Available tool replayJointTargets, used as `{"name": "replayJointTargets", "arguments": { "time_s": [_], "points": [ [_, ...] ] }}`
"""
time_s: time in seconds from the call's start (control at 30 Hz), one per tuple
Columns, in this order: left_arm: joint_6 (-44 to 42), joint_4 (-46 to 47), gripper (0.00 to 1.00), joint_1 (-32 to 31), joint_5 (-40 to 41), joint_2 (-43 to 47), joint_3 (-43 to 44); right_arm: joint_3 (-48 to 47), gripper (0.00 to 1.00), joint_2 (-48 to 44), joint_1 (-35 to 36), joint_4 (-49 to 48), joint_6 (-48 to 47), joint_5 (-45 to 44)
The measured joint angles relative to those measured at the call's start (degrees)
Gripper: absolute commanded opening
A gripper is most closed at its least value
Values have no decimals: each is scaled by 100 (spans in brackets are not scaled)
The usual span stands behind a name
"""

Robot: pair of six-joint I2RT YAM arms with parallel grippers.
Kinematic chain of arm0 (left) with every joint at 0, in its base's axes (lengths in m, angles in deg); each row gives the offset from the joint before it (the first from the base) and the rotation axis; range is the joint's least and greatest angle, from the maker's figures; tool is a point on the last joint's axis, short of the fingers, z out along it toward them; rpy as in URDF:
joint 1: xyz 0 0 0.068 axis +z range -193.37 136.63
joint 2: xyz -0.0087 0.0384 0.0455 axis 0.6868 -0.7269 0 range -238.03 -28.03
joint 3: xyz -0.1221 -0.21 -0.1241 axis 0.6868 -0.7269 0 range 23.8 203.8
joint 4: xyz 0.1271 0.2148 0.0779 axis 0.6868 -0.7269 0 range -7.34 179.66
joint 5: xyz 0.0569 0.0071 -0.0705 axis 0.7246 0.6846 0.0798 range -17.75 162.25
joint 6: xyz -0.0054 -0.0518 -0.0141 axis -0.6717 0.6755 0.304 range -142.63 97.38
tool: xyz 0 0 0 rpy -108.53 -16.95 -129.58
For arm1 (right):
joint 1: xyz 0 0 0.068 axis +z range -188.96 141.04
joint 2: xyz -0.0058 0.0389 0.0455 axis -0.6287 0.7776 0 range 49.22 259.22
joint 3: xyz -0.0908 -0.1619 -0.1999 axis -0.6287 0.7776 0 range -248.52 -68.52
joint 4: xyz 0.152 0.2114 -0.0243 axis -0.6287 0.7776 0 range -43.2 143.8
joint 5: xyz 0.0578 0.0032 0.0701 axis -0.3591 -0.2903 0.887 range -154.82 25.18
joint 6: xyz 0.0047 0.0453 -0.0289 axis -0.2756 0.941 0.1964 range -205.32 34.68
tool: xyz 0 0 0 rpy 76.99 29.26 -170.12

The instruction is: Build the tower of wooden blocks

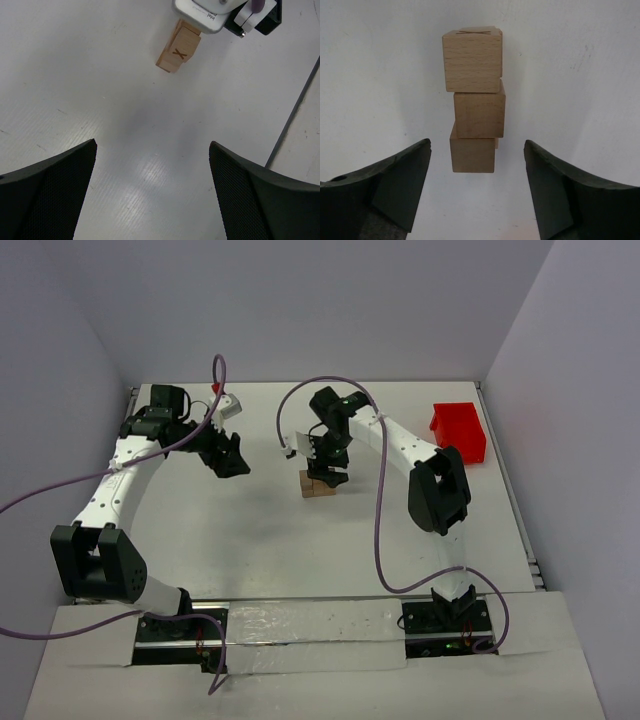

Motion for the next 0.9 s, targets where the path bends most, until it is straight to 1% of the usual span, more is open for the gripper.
{"name": "replayJointTargets", "arguments": {
  "time_s": [0.03,0.07,0.27,0.43,0.63,0.73,0.8,0.9],
  "points": [
    [0,0,99,5,-1,0,1,0,97,0,3,-6,2,-22],
    [0,-2,99,10,0,0,1,0,99,0,8,-8,10,-43],
    [31,-9,99,35,5,0,88,0,100,-44,15,-8,80,-165],
    [217,38,99,44,90,145,120,4,100,-437,-13,9,170,-223],
    [695,296,99,62,476,575,120,265,100,-1608,-201,-128,388,-224],
    [858,367,99,62,613,772,116,801,100,-2461,-463,-442,702,-298],
    [972,447,99,62,681,884,84,1155,100,-2984,-643,-634,1031,-369],
    [1202,623,99,62,817,1064,-131,1816,100,-3689,-965,-1181,1691,-485]
  ]
}}
